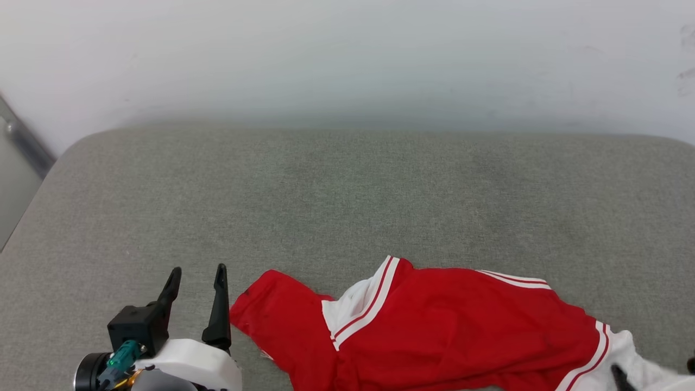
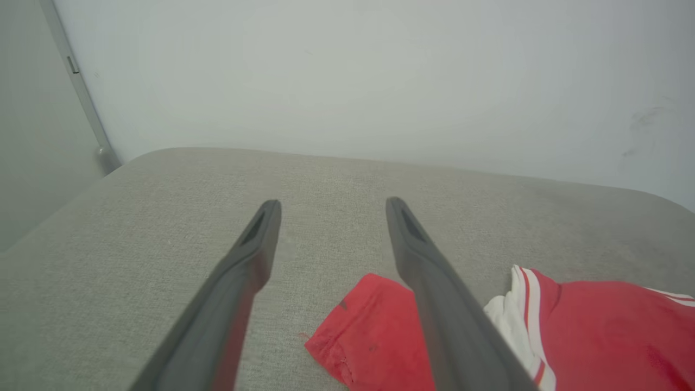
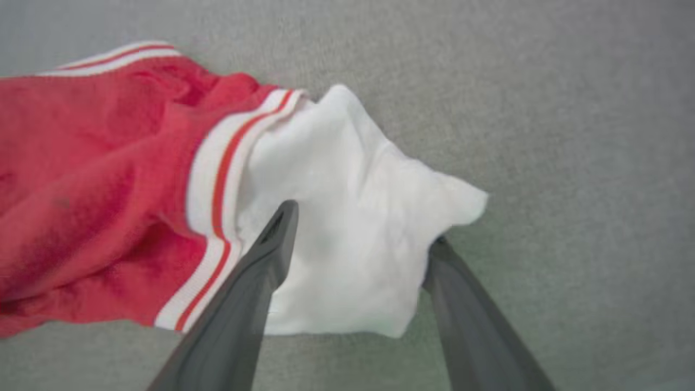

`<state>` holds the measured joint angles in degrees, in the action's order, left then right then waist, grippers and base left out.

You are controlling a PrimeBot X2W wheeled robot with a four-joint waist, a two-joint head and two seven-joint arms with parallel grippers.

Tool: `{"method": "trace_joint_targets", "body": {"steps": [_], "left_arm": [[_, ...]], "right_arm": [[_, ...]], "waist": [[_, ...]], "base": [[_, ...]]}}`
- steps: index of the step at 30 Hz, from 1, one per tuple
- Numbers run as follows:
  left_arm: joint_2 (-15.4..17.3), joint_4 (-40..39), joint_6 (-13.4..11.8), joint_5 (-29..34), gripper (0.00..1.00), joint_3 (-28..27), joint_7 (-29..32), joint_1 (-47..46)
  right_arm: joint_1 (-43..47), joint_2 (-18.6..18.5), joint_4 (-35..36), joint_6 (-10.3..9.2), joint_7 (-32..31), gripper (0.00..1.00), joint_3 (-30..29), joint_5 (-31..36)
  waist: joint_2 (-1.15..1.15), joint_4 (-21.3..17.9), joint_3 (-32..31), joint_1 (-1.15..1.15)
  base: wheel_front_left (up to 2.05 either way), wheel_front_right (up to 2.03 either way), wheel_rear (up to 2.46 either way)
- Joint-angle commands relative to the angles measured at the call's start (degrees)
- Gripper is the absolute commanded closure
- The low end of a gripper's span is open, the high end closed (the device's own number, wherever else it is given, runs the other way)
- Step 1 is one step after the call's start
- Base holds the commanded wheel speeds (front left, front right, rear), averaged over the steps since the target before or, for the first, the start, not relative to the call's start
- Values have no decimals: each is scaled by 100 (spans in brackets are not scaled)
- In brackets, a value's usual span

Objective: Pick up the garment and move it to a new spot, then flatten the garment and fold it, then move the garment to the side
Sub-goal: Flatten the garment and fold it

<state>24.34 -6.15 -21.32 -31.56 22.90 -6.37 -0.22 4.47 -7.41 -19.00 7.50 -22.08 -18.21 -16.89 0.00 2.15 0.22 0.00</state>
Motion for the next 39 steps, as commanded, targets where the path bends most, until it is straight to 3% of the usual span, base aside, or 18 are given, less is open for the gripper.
{"method": "trace_joint_targets", "body": {"steps": [1,8,15,22,26,34,39], "left_arm": [[24,-8,-34,-24,0,-44,6,71],[104,-57,-99,-71,0,-96,52,185],[297,-97,-3,-83,0,-26,394,-34],[300,257,652,-340,0,358,1311,-1061],[177,610,1139,-580,0,732,2265,-1952],[53,1349,1739,-862,0,1365,3722,-2773],[68,1925,1944,-839,0,1663,4294,-3048]], "right_arm": [[-120,-48,103,-2,287,0,46,-41],[-228,-140,965,-2,1765,0,374,139],[-65,38,1902,-2,2152,0,1042,393],[153,238,2813,-2,1968,0,1653,508],[37,251,3184,-2,1856,0,1930,520],[-272,239,3127,-2,1915,0,2119,399],[-344,279,2932,-2,1971,0,2161,304]], "waist": [[0,-19,-30,0],[0,-59,-136,0],[0,-181,-249,0],[0,-486,-41,0],[0,-757,539,0],[0,-1095,1238,0],[0,-1192,1420,0]], "base": [[0,0,0],[0,0,0],[0,0,0],[0,0,0],[0,0,0],[0,0,0],[0,0,0]]}}
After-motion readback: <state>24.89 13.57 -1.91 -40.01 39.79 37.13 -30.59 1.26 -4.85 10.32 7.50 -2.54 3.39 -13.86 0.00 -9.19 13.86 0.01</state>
